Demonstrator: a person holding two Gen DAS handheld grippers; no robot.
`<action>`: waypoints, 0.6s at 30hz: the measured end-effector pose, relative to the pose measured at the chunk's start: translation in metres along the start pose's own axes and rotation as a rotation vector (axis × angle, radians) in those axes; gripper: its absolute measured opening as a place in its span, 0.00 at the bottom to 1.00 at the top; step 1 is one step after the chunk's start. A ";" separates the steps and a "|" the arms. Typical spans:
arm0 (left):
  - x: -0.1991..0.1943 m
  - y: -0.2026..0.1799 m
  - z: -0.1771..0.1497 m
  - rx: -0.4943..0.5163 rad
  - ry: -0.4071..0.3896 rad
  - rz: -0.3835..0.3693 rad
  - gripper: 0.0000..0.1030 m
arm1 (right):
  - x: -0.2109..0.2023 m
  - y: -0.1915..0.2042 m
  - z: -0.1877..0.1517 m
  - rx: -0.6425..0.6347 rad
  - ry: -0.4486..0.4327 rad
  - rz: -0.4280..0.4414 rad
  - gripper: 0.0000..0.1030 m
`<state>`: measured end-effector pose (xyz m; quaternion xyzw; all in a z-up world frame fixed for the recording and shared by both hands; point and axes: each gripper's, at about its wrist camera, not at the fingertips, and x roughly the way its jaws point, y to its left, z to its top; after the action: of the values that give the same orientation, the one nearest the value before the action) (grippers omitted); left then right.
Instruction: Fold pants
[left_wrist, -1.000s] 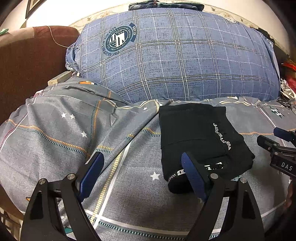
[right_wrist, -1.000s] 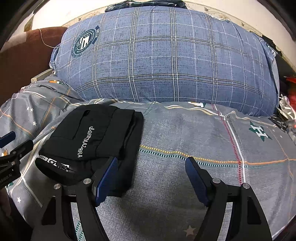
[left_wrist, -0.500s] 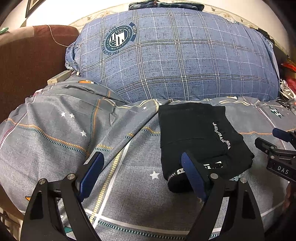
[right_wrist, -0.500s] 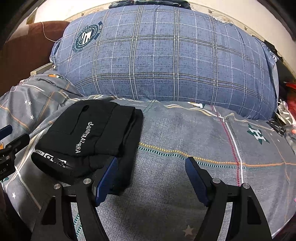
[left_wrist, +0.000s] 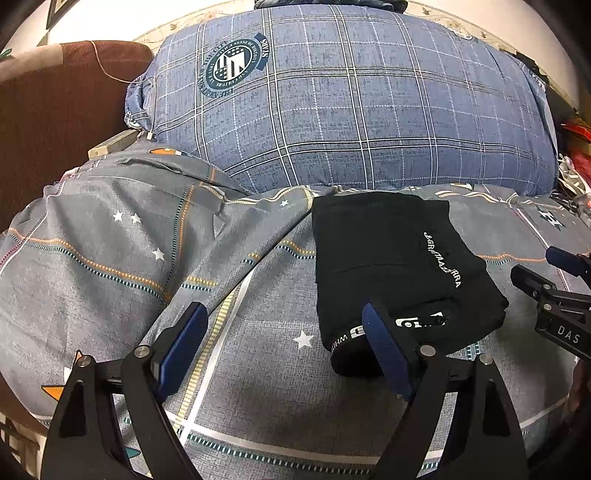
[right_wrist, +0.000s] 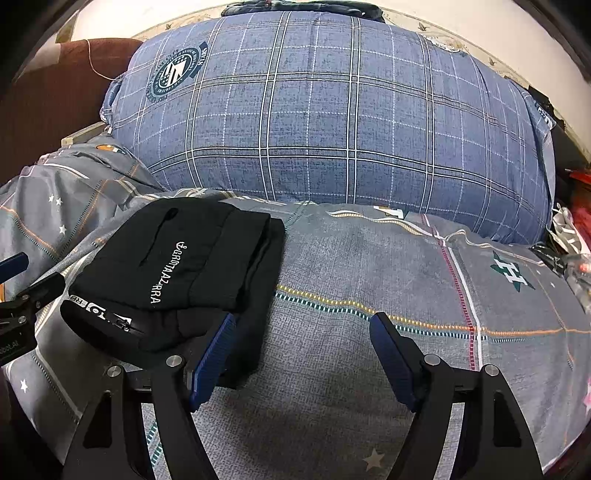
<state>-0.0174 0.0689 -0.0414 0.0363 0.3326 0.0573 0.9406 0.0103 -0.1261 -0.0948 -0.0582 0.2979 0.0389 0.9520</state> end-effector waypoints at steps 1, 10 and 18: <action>0.000 -0.001 0.000 0.004 -0.001 0.000 0.84 | 0.000 0.000 0.000 -0.001 0.000 -0.001 0.74; -0.002 -0.006 0.000 0.031 -0.016 -0.005 0.84 | -0.002 -0.001 0.001 0.002 -0.005 -0.002 0.74; -0.003 -0.006 0.000 0.030 -0.015 -0.005 0.84 | -0.003 -0.001 0.001 0.003 -0.010 -0.001 0.74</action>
<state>-0.0194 0.0624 -0.0404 0.0503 0.3262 0.0498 0.9426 0.0081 -0.1275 -0.0923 -0.0569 0.2930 0.0385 0.9536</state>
